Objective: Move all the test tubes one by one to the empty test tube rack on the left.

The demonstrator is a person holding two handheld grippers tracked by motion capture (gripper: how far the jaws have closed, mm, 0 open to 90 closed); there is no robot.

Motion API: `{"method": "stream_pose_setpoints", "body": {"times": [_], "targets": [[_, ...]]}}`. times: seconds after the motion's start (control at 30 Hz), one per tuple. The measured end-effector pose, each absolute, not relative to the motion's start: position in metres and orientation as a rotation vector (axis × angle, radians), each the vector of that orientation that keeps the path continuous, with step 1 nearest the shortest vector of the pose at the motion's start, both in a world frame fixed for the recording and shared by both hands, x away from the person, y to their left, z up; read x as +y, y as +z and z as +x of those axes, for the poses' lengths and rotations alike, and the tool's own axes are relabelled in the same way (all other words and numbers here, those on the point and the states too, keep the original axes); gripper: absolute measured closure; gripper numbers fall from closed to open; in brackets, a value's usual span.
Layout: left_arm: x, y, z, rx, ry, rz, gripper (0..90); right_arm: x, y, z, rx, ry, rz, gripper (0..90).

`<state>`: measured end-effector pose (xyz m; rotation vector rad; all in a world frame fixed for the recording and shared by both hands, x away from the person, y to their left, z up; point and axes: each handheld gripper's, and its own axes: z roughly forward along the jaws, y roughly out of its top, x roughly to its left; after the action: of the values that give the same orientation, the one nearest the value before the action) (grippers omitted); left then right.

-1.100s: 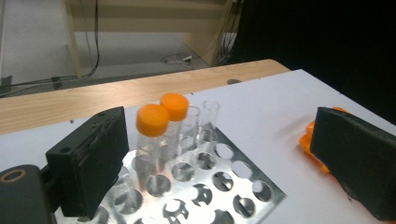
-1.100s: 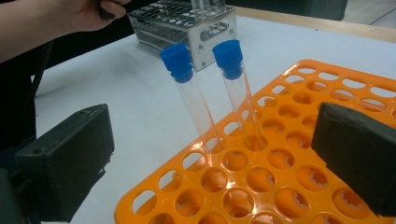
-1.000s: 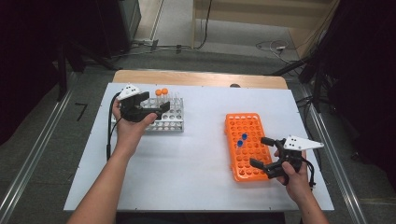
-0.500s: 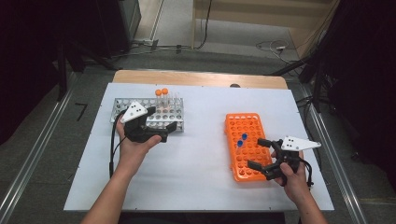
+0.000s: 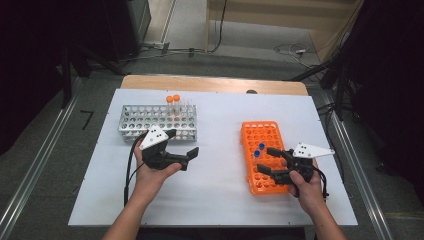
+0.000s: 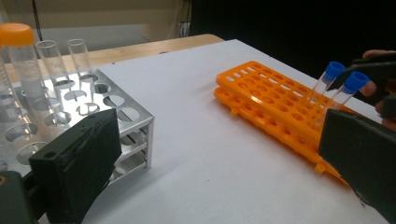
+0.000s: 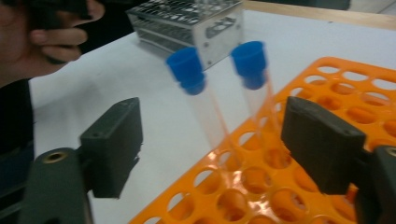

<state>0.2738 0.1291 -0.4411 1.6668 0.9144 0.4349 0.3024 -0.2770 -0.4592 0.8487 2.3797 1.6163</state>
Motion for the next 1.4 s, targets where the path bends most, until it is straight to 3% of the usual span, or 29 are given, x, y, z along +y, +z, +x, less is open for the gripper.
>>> {"method": "stream_pose_setpoints", "body": {"times": [0.17, 0.43, 0.8, 1.07, 1.4], "targets": [[0.129, -0.443, 0.272, 0.909, 0.425, 1.671, 0.0, -0.279, -0.46, 0.31, 2.359, 1.597, 0.88, 36.7], [0.129, -0.444, 0.272, 0.908, 0.421, 1.671, 0.0, -0.279, -0.46, 0.317, 2.359, 1.496, 0.932, 52.1], [0.124, -0.444, 0.271, 0.903, 0.423, 1.688, 0.0, -0.265, -0.46, 0.327, 2.468, 1.315, 0.858, 60.1], [0.125, -0.444, 0.27, 0.907, 0.426, 1.684, 0.0, -0.259, -0.458, 0.33, 2.435, 1.277, 0.852, 73.1], [0.122, -0.439, 0.268, 0.891, 0.43, 1.677, 0.0, -0.276, -0.446, 0.323, 2.346, 1.394, 0.878, 74.2]]}}
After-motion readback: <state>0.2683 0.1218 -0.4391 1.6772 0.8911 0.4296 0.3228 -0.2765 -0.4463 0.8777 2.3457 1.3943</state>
